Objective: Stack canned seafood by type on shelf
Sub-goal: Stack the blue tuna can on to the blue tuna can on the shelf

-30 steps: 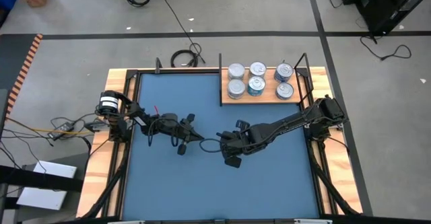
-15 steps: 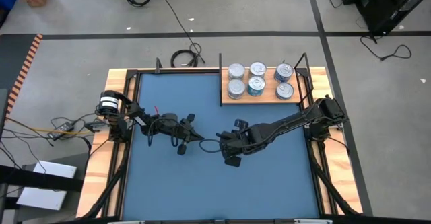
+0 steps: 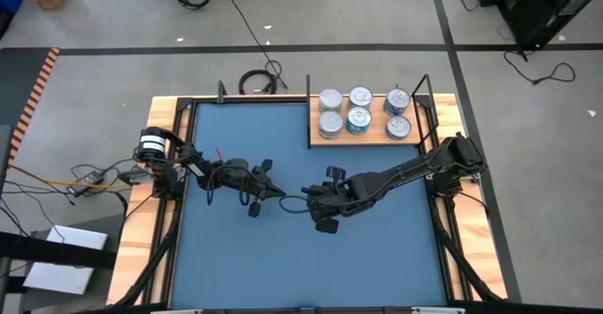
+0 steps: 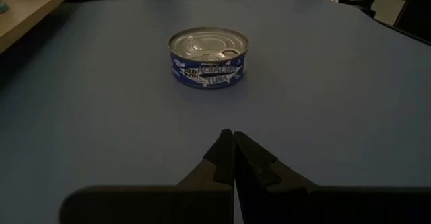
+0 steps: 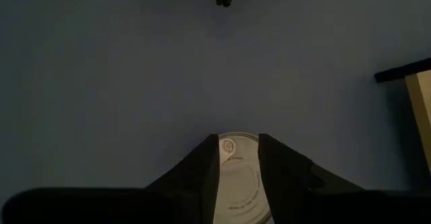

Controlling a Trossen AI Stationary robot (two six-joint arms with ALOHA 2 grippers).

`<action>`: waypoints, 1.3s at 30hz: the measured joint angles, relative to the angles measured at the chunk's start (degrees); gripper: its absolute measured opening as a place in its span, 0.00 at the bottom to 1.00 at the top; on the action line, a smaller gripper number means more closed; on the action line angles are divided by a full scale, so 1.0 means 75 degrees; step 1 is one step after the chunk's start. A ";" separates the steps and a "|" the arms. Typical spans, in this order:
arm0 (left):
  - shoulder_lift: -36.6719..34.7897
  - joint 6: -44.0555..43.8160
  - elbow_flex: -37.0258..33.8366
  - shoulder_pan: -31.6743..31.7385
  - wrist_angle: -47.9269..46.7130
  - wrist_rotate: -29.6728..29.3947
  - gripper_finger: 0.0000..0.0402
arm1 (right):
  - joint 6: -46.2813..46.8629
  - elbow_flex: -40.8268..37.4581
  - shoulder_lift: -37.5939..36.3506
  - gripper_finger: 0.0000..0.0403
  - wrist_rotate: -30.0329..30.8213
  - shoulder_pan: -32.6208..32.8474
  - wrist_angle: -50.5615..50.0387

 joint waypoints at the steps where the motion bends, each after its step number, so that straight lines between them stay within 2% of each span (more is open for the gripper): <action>1: 0.0001 0.0003 0.0000 -0.0001 0.0000 0.0000 0.01 | -0.0003 0.0000 0.0000 0.28 0.0036 0.0000 0.0007; 11: 0.0001 -0.0016 0.0000 -0.0001 -0.0003 -0.0003 0.01 | -0.0017 0.0000 0.0000 0.28 0.0360 0.0000 0.0106; 31: 0.0001 -0.0035 0.0000 0.0002 0.0015 -0.0003 0.01 | -0.0452 0.0031 -0.0249 0.28 0.0278 0.0084 0.0302; 35: 0.0001 -0.0029 0.0000 0.0002 0.0050 -0.0003 0.01 | -0.0218 0.0064 -0.0320 0.21 -0.0444 0.0242 0.0093; 37: 0.0000 0.0004 0.0000 -0.0018 0.0058 0.0037 0.01 | -0.0111 -0.0015 -0.0291 0.15 -0.0937 0.0326 -0.0144; 39: 0.0001 0.0191 0.0000 -0.0104 0.0051 0.0152 0.01 | 0.0028 -0.0188 -0.0291 0.07 -0.1015 0.0433 -0.0546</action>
